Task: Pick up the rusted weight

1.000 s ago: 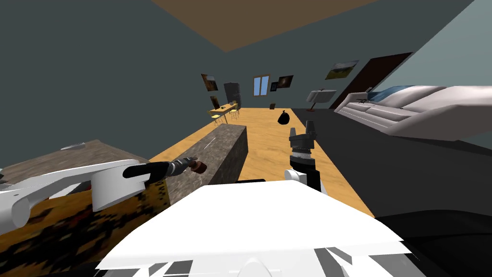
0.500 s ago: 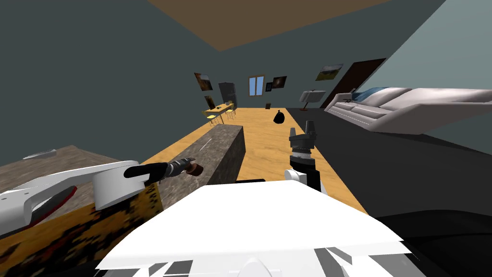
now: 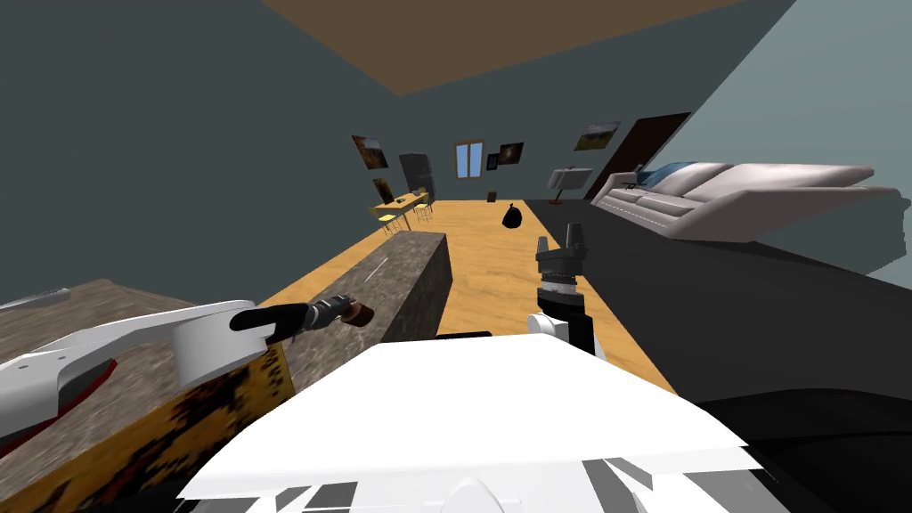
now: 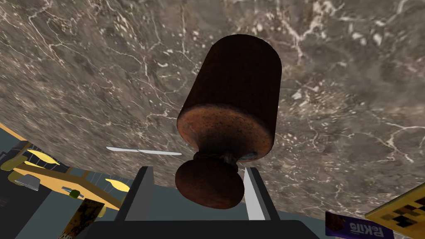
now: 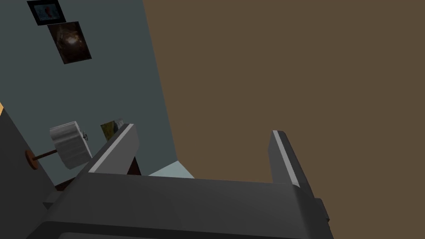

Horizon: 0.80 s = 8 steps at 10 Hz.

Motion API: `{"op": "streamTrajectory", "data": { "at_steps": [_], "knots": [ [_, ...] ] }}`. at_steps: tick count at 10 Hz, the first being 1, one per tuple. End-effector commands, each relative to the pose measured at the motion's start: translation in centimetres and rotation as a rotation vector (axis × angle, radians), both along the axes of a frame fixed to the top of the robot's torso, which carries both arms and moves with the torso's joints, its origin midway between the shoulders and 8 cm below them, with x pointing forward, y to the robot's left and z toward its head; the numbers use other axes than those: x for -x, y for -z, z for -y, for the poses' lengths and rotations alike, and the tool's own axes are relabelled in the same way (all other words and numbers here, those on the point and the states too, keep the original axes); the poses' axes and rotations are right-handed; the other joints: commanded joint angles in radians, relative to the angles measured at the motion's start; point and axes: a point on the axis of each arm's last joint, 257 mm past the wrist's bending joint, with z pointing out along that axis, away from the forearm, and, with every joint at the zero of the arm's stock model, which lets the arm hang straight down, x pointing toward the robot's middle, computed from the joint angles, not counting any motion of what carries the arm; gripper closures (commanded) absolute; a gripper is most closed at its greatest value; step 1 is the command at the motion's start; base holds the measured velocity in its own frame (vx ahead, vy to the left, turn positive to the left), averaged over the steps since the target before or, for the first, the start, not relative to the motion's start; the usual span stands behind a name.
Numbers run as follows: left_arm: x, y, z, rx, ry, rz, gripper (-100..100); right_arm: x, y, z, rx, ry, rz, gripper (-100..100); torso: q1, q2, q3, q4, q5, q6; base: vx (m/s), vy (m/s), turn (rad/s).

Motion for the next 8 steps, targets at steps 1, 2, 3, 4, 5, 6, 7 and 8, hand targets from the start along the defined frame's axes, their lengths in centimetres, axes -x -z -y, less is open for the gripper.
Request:
{"op": "streamTrajectory", "data": {
  "at_steps": [1, 2, 3, 4, 5, 6, 7, 8],
  "knots": [
    [0.0, 0.0, 0.0, 0.000, 0.000, 0.000, 100, 0.0, 0.0, 0.0, 0.000, 0.000, 0.000, 0, 0.000, 0.000, 0.000, 0.000, 0.000, 0.000, 0.000, 0.000, 0.000],
    [-0.1, 0.0, 0.1, 0.001, 0.001, 0.001, 100, 0.0, 0.0, 0.0, 0.000, 0.000, 0.000, 0, 0.000, 0.000, 0.000, 0.000, 0.000, -0.001, 0.000, 0.000, 0.000],
    [-0.1, 0.0, 0.1, 0.001, 0.002, 0.001, 100, 0.0, 0.0, 0.0, 0.000, 0.000, 0.000, 0, 0.000, 0.000, 0.000, 0.000, 0.000, -0.001, 0.000, 0.000, 0.000],
    [-0.1, 0.0, 0.1, 0.001, 0.002, 0.001, 100, 0.0, 0.0, 0.0, 0.000, 0.000, 0.000, 0, 0.000, 0.000, 0.000, 0.000, 0.000, -0.001, 0.000, 0.000, 0.000],
    [-0.1, 0.0, 0.1, 0.001, 0.003, 0.001, 0, 0.0, 0.0, 0.0, 0.000, 0.000, 0.000, 0, 0.000, 0.000, 0.000, 0.000, -0.001, -0.001, 0.000, 0.000, 0.000],
    [-0.2, -0.4, 1.3, 0.003, 0.024, 0.005, 100, 0.0, 0.0, 0.0, 0.000, 0.000, 0.000, 0, 0.000, 0.001, 0.000, 0.000, -0.001, -0.001, 0.018, 0.025, 0.202],
    [-0.3, -0.6, 1.8, 0.003, 0.034, 0.006, 100, 0.0, 0.0, 0.0, 0.000, 0.000, 0.000, 0, 0.001, 0.001, 0.001, 0.001, -0.001, -0.003, 0.033, 0.033, 0.184],
    [-0.4, -1.1, 2.7, 0.004, 0.052, 0.008, 100, 0.0, 0.0, 0.0, 0.000, 0.000, 0.000, 0, 0.001, 0.000, 0.000, 0.000, -0.001, -0.003, 0.034, 0.033, 0.163]
  ]
}}
